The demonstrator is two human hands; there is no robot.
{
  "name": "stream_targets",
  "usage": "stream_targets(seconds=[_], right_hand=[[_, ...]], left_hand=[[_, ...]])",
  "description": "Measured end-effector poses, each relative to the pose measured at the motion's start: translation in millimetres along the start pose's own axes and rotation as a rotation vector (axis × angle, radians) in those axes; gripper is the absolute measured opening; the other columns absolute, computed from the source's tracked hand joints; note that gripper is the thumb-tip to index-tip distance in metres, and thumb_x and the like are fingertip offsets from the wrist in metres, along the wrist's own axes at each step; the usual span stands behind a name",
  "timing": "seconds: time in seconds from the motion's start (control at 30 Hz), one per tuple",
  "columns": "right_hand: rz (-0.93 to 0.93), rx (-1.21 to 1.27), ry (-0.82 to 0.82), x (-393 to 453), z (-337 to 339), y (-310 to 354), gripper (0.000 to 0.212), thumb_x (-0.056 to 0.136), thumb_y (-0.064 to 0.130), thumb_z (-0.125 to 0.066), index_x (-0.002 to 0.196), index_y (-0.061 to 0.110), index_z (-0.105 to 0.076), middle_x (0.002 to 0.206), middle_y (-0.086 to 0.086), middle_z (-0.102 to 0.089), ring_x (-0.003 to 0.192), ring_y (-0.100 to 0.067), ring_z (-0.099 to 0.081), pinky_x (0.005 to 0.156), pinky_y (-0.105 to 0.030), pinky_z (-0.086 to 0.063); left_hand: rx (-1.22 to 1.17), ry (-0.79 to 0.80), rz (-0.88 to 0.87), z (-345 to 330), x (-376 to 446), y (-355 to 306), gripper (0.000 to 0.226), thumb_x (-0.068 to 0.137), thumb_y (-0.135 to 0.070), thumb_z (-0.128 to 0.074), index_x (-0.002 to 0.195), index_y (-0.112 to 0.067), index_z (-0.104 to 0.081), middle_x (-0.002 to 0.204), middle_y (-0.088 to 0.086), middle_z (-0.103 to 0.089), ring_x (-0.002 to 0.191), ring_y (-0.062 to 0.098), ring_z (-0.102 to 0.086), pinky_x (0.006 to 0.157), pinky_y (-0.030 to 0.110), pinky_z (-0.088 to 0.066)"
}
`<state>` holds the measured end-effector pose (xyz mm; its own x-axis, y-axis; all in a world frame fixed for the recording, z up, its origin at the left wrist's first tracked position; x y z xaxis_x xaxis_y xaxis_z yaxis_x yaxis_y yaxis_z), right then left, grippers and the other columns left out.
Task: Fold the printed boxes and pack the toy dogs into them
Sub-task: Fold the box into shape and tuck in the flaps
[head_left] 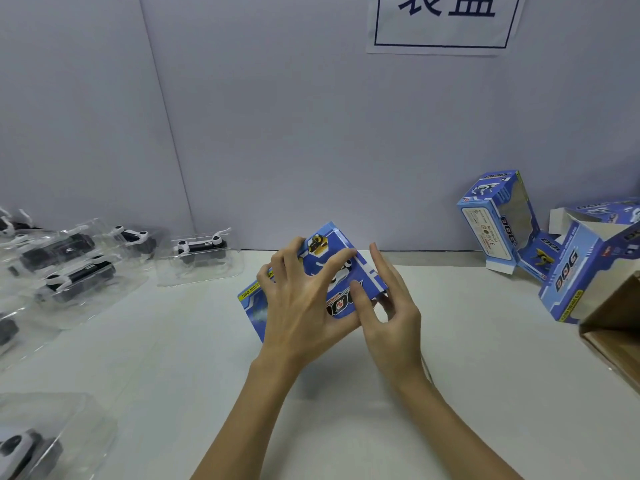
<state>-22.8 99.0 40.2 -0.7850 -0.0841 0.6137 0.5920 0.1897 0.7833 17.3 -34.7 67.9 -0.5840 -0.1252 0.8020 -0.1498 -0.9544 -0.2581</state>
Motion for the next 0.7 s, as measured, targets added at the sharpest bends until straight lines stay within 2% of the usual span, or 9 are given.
stream_targets(seconds=[0.1,0.23,0.43,0.5,0.6,0.7], right_hand=[[0.057,-0.057,-0.026,0.4,2.1,-0.9,0.057,0.098,0.025,-0.069,0.152,0.032,-0.050,0.150,0.008,-0.055,0.136,-0.020,-0.056,0.087,-0.022,-0.059],[0.032,-0.036,0.005,1.5,6.5,-2.1,0.056,0.099,0.024,-0.068,0.150,0.036,-0.051,0.147,0.007,-0.057,0.134,-0.023,-0.058,0.081,-0.027,-0.063],[0.067,-0.169,0.057,2.7,6.6,-0.3,0.049,0.101,0.020,-0.062,0.149,0.027,-0.053,0.152,0.006,-0.053,0.139,-0.010,-0.052,0.083,-0.028,-0.063],[0.059,-0.159,0.065,2.1,7.2,0.9,0.049,0.101,0.018,-0.062,0.147,0.030,-0.052,0.152,0.006,-0.053,0.139,-0.011,-0.052,0.085,-0.032,-0.064],[0.035,-0.164,0.084,3.5,8.2,1.2,0.051,0.101,0.011,-0.063,0.144,0.035,-0.051,0.152,0.005,-0.053,0.140,-0.012,-0.051,0.089,-0.047,-0.063],[-0.020,-0.152,0.102,7.5,9.4,-0.2,0.052,0.103,0.010,-0.061,0.145,0.040,-0.050,0.155,0.005,-0.048,0.141,-0.017,-0.049,0.095,-0.052,-0.060]], left_hand=[[-0.028,-0.032,0.010,-2.9,-0.8,-0.8,0.084,0.076,-0.067,-0.073,0.147,-0.040,-0.037,0.148,0.011,-0.040,0.137,0.030,-0.041,0.105,0.055,-0.036],[-0.044,-0.042,0.028,-5.0,-2.0,-1.6,0.089,0.076,-0.072,-0.068,0.149,-0.033,-0.034,0.150,0.011,-0.042,0.135,0.031,-0.044,0.105,0.056,-0.037],[-0.060,-0.043,0.055,-7.4,-2.2,-2.9,0.090,0.076,-0.073,-0.065,0.149,-0.030,-0.034,0.150,0.011,-0.044,0.135,0.031,-0.045,0.107,0.058,-0.037],[-0.067,-0.047,0.054,-7.7,-2.6,-2.8,0.091,0.076,-0.073,-0.065,0.149,-0.030,-0.034,0.151,0.011,-0.044,0.135,0.031,-0.045,0.107,0.058,-0.037],[-0.070,-0.065,0.052,-7.7,-3.0,-2.9,0.093,0.074,-0.071,-0.070,0.149,-0.028,-0.034,0.150,0.010,-0.045,0.134,0.030,-0.045,0.108,0.056,-0.036],[-0.072,-0.085,0.037,-7.1,-3.4,-4.4,0.095,0.072,-0.068,-0.075,0.148,-0.027,-0.035,0.149,0.010,-0.046,0.134,0.028,-0.045,0.109,0.052,-0.035]])
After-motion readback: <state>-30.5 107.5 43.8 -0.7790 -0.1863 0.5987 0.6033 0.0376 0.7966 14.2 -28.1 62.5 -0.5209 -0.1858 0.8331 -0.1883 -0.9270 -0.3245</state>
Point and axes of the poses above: each hand's wrist, its own x-axis towards the middle knuckle, its own z-axis out of the back of the hand, y = z × x, the point moved 2 cm from there along x, towards the middle knuckle
